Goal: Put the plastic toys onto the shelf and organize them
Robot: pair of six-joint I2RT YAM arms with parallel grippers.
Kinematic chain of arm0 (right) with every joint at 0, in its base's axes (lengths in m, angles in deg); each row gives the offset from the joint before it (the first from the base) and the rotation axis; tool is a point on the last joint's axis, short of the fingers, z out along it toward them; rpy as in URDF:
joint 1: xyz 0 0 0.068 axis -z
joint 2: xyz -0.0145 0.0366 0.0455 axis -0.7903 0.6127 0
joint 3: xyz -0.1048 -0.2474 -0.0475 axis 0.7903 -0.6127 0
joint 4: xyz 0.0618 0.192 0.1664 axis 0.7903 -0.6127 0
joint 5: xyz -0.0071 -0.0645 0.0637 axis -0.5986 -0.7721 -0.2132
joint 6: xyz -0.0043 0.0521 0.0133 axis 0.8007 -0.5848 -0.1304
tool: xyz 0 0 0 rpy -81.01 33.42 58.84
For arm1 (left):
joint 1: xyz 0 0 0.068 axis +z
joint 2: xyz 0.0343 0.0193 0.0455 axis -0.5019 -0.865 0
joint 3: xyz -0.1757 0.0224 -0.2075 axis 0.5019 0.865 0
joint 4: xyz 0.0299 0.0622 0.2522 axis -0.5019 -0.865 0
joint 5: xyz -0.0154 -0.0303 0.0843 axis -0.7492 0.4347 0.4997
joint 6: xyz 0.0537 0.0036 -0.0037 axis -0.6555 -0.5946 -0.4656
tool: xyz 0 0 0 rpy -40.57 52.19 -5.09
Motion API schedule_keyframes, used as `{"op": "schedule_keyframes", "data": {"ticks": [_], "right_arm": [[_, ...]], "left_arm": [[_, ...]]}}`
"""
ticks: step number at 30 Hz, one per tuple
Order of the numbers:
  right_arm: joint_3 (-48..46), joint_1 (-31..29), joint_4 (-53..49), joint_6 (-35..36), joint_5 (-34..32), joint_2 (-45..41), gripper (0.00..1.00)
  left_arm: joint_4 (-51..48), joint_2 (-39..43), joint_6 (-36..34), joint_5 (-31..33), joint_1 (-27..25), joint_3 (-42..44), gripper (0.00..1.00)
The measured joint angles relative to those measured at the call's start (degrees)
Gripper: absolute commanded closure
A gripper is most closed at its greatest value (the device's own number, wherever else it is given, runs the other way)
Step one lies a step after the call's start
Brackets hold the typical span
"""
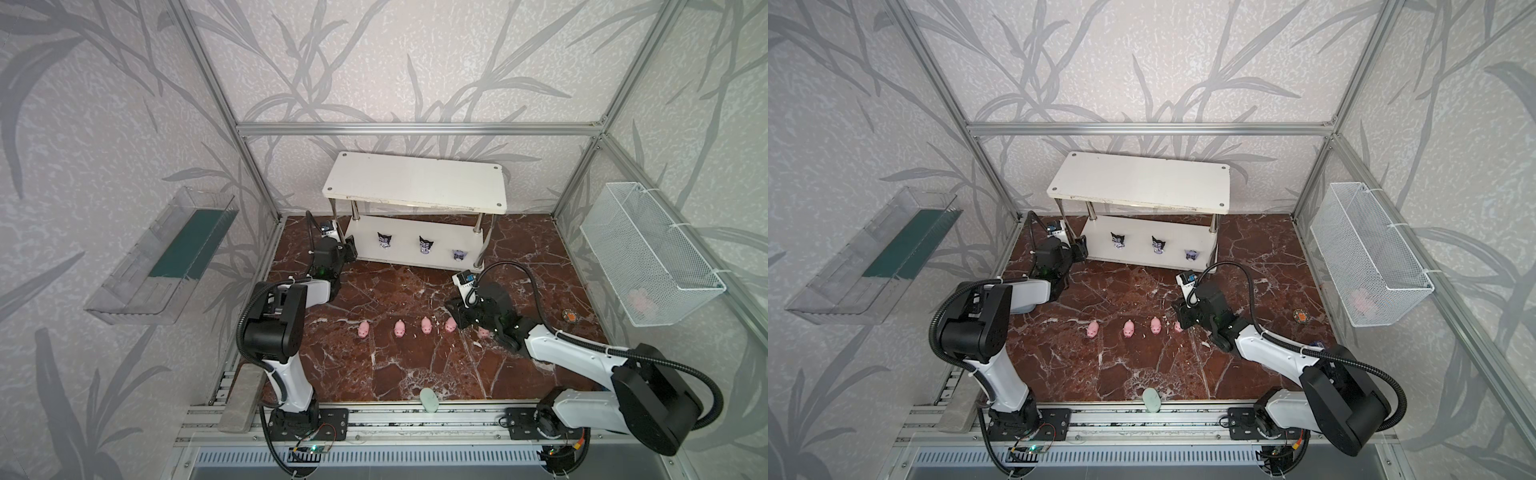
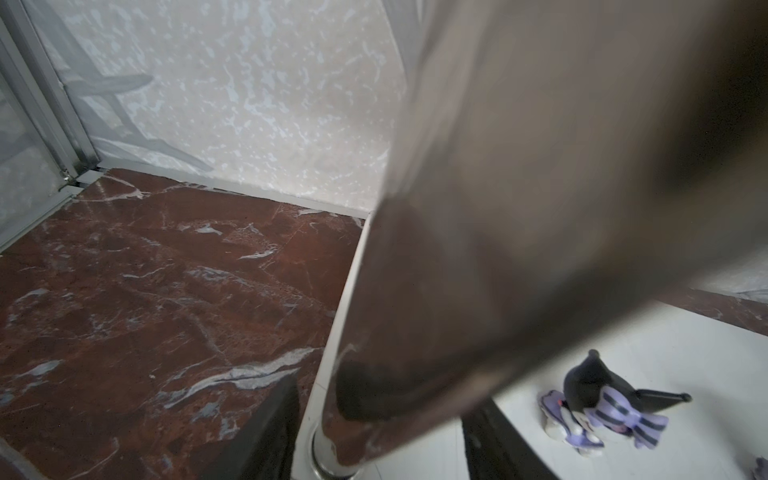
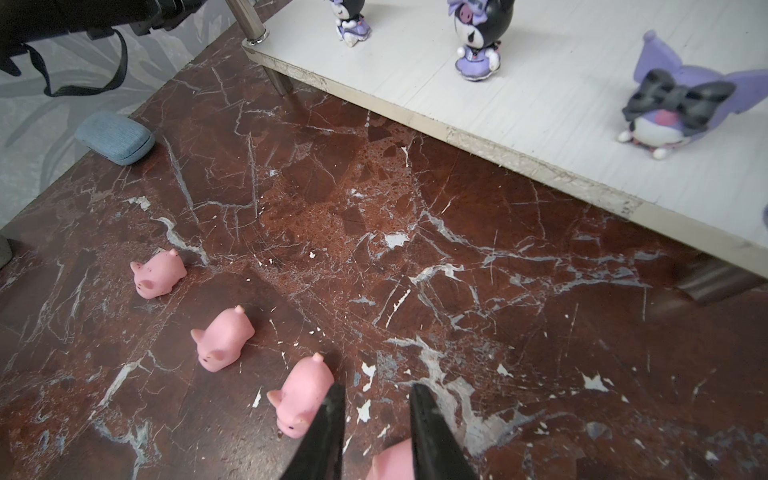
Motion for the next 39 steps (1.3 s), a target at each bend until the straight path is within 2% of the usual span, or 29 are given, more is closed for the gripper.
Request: {"op": "schedule_keyframes", "data": {"ticks": [7,13,29,39], "right_arm": [[0.57,0.00,-0.68,-0.04,-0.37,0.39,0.71],[1.29,0.02,-0.68,-0.22,-0.35,1.29,0.71],[2.03,0.00,-0.68,-0.44,-0.35,2.40,0.71],[2.03,0.00,-0.66,-1.07,-0.35,2.45,0.71]], "left_arm": [[-0.07,-1.73,0.20,-0.20,0.42,-1.62,0.69],[0.22,-1.75,0.20,-0.37,0.39,-1.62,0.78],[3.15,2.01,-0.02,-0.92,-0.15,4.46,0.80],[3.98,5.20,0.61,2.32,-2.51,8.70,0.80]]}}
